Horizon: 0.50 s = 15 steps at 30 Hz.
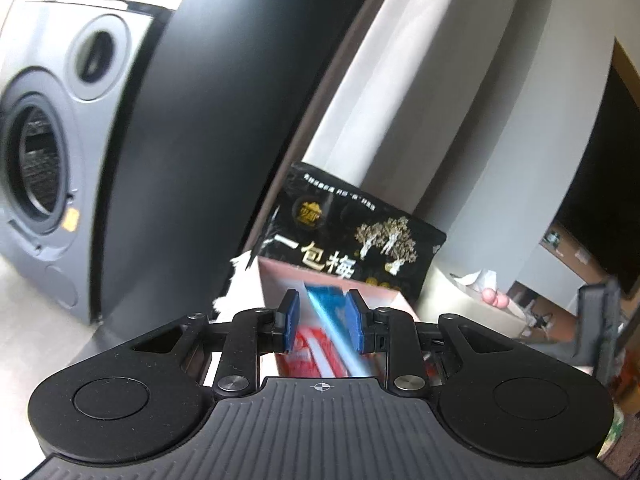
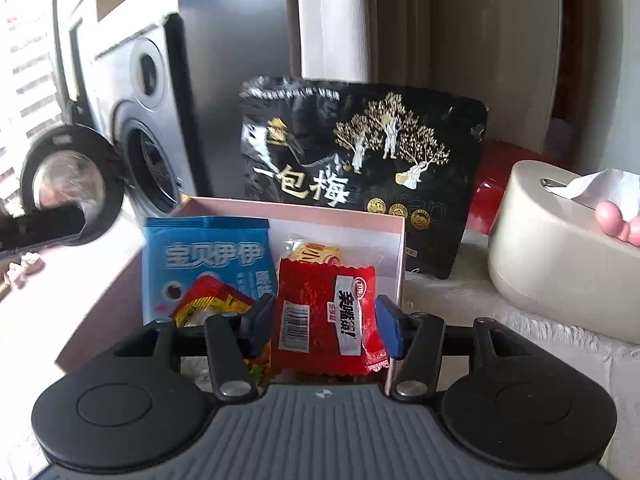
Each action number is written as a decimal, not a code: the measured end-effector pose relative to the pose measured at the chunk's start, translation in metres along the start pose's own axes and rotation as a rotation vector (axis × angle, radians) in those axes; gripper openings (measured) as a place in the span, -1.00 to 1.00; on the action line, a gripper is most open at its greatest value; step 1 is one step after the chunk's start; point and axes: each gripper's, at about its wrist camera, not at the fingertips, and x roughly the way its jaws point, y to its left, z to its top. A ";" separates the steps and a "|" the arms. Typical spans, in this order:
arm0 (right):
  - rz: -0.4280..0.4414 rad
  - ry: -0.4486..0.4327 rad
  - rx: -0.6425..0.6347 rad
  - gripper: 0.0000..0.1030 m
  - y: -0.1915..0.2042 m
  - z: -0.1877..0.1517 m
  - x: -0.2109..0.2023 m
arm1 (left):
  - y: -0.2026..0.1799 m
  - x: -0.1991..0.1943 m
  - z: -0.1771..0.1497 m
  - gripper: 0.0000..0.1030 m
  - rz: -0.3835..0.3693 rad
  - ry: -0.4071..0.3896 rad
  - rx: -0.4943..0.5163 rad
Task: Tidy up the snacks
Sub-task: 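Drop the snack bag into the pink box while the right releases the candy packet there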
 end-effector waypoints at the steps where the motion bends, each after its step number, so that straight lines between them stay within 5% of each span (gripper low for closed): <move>1: 0.021 -0.010 0.007 0.05 -0.003 -0.001 -0.009 | -0.004 -0.009 -0.005 -0.44 0.013 -0.002 0.006; 8: 0.038 -0.127 0.048 0.26 -0.015 -0.030 -0.094 | -0.053 -0.048 -0.062 -0.44 0.089 0.098 0.140; 15: 0.049 -0.108 0.005 0.43 -0.006 -0.101 -0.162 | -0.095 -0.071 -0.133 -0.44 0.113 0.210 0.203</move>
